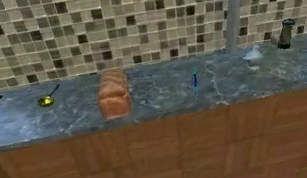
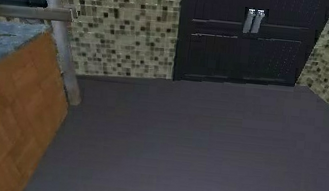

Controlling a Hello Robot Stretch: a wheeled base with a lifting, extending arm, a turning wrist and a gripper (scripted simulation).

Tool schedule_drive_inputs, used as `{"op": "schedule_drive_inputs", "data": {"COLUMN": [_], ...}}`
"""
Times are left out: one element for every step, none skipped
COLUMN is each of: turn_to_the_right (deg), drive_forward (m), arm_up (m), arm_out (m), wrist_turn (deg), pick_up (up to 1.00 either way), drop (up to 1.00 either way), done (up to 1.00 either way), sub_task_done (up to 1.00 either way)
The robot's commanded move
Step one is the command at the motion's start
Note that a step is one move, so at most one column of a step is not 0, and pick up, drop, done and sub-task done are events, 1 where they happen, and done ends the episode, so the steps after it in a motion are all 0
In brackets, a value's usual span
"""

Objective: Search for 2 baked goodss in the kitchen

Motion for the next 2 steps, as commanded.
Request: {"op": "schedule_drive_inputs", "data": {"turn_to_the_right": [-9.0,0.0], "drive_forward": [0.00,0.00], "arm_up": [0.00,0.00], "arm_out": [0.00,0.00], "wrist_turn": [0.0,0.0], "pick_up": [0.00,0.00], "drop": [0.00,0.00], "done": [0.00,1.00], "sub_task_done": [0.00,0.00]}}
